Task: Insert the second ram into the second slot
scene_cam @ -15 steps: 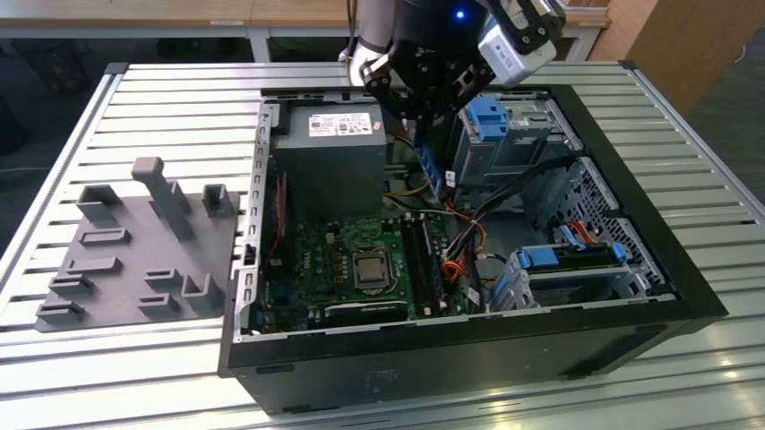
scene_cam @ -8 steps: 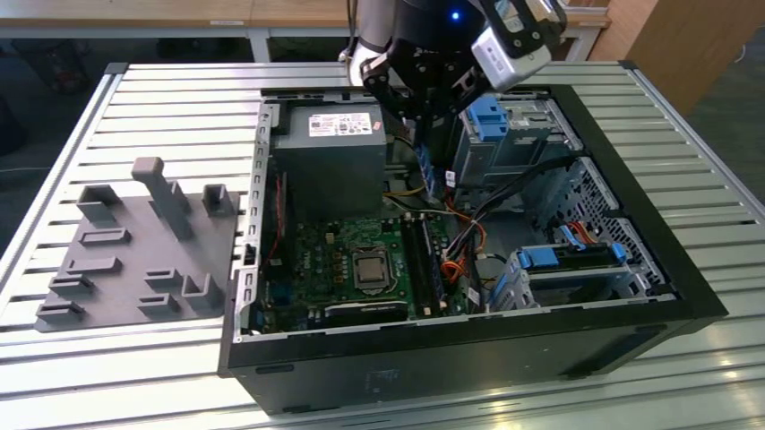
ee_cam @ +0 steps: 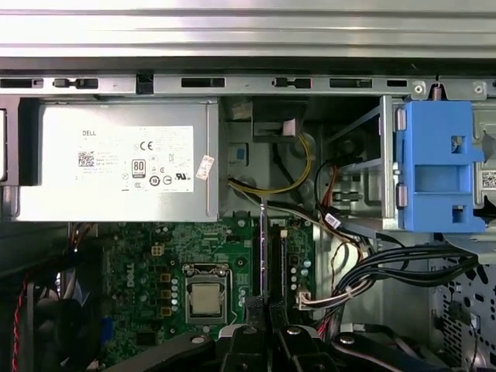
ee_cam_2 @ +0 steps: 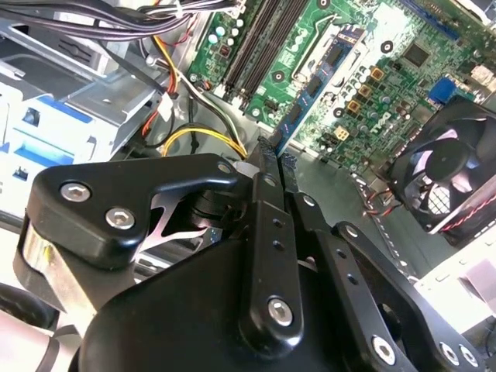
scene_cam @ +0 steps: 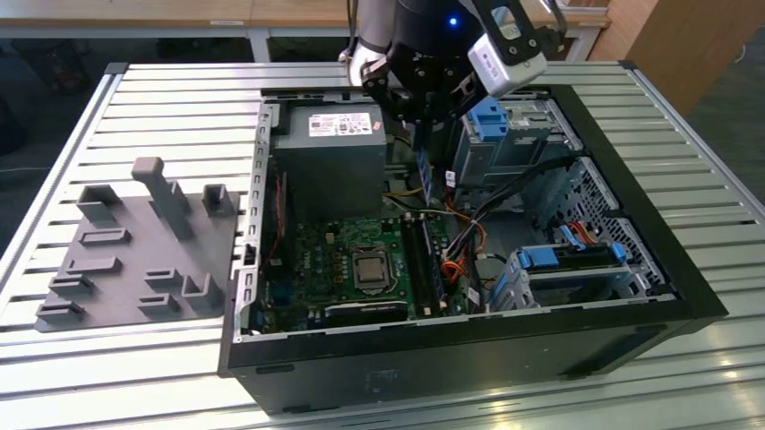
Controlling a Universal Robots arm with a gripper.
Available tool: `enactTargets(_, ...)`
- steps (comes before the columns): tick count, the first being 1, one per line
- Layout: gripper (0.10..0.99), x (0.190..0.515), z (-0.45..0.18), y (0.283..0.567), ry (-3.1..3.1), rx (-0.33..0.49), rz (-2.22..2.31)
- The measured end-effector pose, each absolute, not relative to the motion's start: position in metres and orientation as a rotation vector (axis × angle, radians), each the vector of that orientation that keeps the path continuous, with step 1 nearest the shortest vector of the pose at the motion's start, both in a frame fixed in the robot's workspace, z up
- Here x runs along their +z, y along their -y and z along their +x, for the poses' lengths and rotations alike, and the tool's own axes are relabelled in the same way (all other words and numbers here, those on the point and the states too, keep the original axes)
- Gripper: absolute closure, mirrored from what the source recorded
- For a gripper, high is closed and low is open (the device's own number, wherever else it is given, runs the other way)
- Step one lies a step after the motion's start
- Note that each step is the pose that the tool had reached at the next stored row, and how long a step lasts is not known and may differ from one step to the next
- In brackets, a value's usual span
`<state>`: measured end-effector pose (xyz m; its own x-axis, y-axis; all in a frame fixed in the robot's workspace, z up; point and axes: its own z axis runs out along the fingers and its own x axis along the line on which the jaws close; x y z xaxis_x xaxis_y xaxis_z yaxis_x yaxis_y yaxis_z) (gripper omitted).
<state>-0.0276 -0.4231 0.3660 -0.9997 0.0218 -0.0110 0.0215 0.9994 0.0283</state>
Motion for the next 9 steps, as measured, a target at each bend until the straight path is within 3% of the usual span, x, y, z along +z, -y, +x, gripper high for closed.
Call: enactTargets(9, 0.953, 0.3623, -0.0275, 0.4247, -3.13, 0.044, 0.034)
